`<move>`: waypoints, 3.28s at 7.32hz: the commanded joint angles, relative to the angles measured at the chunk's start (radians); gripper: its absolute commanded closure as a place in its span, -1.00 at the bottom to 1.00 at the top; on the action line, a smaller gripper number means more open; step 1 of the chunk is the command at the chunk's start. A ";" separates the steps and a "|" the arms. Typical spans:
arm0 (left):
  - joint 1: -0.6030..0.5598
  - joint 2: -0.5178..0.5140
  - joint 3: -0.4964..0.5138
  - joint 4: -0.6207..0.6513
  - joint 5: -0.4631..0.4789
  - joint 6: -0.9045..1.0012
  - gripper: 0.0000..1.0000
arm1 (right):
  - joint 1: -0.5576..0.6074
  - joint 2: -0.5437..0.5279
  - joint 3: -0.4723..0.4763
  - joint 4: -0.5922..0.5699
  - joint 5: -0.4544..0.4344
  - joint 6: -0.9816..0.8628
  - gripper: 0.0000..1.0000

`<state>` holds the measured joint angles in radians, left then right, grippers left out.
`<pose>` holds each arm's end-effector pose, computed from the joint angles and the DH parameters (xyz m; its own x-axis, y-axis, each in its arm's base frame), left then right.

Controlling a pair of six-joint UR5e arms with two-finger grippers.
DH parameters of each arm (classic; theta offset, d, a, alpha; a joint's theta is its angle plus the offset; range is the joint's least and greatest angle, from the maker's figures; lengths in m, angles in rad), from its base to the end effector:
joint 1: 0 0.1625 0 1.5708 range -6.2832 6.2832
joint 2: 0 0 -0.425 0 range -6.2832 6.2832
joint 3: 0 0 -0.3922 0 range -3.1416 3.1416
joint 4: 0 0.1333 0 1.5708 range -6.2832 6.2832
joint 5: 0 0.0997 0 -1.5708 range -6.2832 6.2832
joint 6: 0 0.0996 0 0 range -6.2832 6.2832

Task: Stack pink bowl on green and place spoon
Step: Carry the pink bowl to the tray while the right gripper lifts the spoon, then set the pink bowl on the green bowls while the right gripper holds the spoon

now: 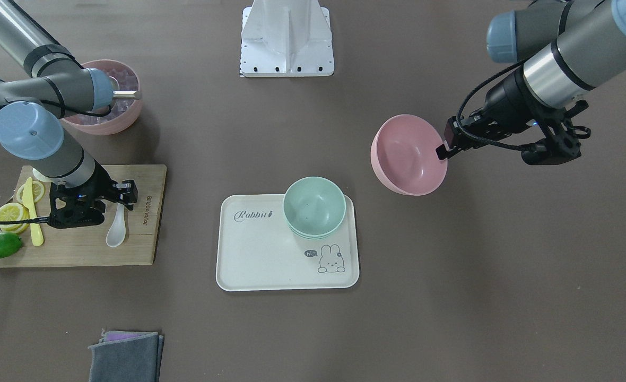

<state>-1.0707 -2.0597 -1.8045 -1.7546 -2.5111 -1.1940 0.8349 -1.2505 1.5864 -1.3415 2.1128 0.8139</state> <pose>0.2420 -0.5532 0.2360 0.3531 -0.1938 -0.9153 0.0887 0.9808 -0.1734 -0.3648 -0.5249 0.4553 0.7208 -0.0804 0.6885 0.0624 0.9967 0.0511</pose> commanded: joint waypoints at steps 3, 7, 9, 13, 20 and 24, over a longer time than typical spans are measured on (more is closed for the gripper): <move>0.002 -0.002 -0.003 -0.003 -0.002 -0.001 1.00 | -0.005 0.038 -0.014 -0.001 0.001 0.002 1.00; 0.116 -0.042 0.031 -0.008 0.100 -0.006 1.00 | 0.047 0.072 0.018 -0.011 0.027 0.004 1.00; 0.199 -0.110 0.124 -0.107 0.193 -0.079 1.00 | 0.070 0.095 0.017 -0.002 0.042 0.010 1.00; 0.300 -0.132 0.296 -0.434 0.360 -0.150 1.00 | 0.075 0.123 0.018 -0.001 0.044 0.068 1.00; 0.337 -0.134 0.329 -0.444 0.403 -0.150 1.00 | 0.075 0.135 0.018 0.001 0.044 0.090 1.00; 0.333 -0.135 0.320 -0.448 0.405 -0.142 -0.97 | 0.073 0.137 0.024 0.001 0.044 0.093 1.00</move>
<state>-0.7355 -2.1942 -1.4787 -2.2006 -2.1073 -1.3377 0.9091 -1.1143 1.6067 -1.3407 2.1568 0.9053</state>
